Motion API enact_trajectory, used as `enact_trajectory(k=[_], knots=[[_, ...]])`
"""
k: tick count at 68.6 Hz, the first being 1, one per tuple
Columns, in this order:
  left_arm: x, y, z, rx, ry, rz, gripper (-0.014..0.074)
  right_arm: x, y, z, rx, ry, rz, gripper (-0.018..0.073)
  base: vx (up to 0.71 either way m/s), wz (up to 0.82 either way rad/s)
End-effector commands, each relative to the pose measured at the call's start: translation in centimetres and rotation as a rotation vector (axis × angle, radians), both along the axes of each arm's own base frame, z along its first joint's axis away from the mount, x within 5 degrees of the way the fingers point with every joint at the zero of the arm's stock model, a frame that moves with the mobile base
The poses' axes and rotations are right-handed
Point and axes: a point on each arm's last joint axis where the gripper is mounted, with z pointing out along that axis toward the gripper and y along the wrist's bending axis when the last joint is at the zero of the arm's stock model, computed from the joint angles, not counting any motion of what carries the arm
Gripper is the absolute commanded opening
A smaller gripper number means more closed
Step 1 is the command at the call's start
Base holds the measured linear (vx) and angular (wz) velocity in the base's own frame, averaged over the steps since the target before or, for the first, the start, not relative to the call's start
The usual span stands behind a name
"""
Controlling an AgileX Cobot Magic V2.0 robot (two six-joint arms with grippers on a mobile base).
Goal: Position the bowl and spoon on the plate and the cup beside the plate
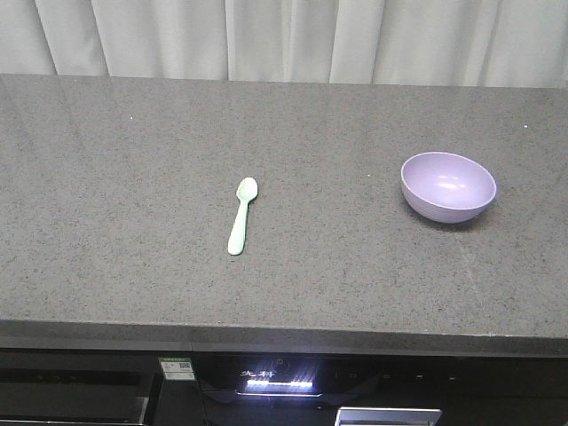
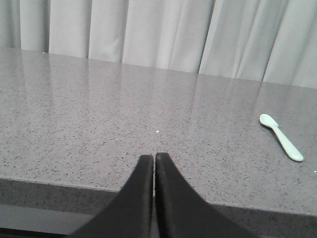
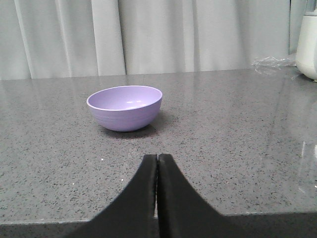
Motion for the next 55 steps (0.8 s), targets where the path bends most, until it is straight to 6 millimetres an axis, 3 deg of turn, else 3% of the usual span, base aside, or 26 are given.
enact_trajectory(k=[1,55], knots=[[-0.01,0.01,0.02,-0.004,-0.062,-0.002,-0.0006,-0.04,0.09,0.43,-0.018,-0.069,0.007,-0.0001,0.03,0.0],[-0.01,0.01,0.02,-0.004,-0.062,-0.002,-0.0006,-0.04,0.09,0.43,-0.018,-0.069,0.007,-0.0001,0.03,0.0]])
